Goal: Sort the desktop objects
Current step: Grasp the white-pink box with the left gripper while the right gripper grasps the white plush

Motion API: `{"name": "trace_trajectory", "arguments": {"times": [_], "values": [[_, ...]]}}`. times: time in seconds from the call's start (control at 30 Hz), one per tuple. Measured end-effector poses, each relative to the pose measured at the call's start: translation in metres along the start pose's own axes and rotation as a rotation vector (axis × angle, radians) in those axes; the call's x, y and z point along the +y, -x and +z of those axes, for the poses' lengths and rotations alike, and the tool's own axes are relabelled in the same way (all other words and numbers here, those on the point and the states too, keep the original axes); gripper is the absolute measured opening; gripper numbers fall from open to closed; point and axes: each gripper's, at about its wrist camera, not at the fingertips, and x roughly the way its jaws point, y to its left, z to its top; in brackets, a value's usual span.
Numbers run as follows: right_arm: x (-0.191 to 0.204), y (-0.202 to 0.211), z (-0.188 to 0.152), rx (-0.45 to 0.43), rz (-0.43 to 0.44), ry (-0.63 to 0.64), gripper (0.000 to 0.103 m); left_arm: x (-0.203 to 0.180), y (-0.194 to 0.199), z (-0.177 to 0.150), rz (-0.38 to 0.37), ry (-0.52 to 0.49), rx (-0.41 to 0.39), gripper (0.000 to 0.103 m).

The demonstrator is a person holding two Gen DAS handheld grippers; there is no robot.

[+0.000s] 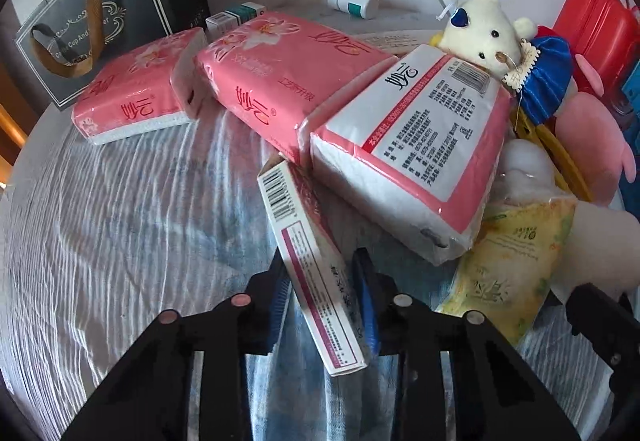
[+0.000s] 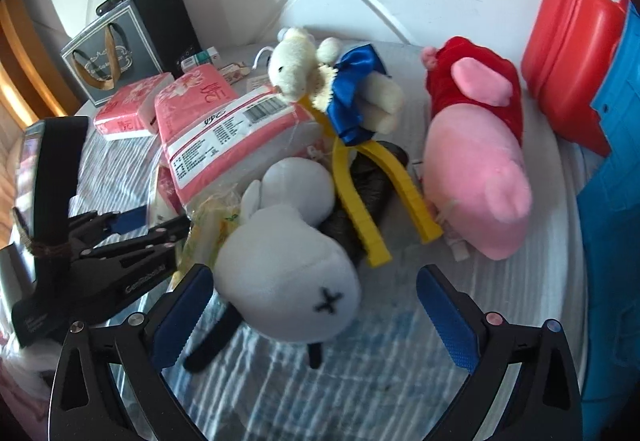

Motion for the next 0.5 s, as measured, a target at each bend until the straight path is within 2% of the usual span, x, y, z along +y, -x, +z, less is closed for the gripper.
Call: {"name": "trace_trajectory", "arguments": {"times": [0.17,0.27,0.33,0.4,0.5], "values": [[0.003,-0.009,-0.002,0.019,0.002,-0.023,0.103,0.007,0.007,-0.014,0.0,-0.006,0.006,0.018],[0.002,-0.009,-0.004,0.006,0.006,-0.038,0.102,0.016,0.015,-0.021,-0.018,0.017,0.006,0.018],[0.0,-0.006,-0.005,-0.005,0.002,-0.048,0.087,0.019,0.02,-0.028,-0.02,0.023,0.0,0.018],[-0.001,-0.004,-0.006,-0.006,0.024,-0.051,0.064,0.018,0.026,-0.035,-0.009,0.012,-0.007,0.018],[0.003,-0.001,-0.008,-0.004,0.007,-0.036,0.064,0.016,0.04,-0.045,0.007,-0.001,-0.029,0.018]]}}
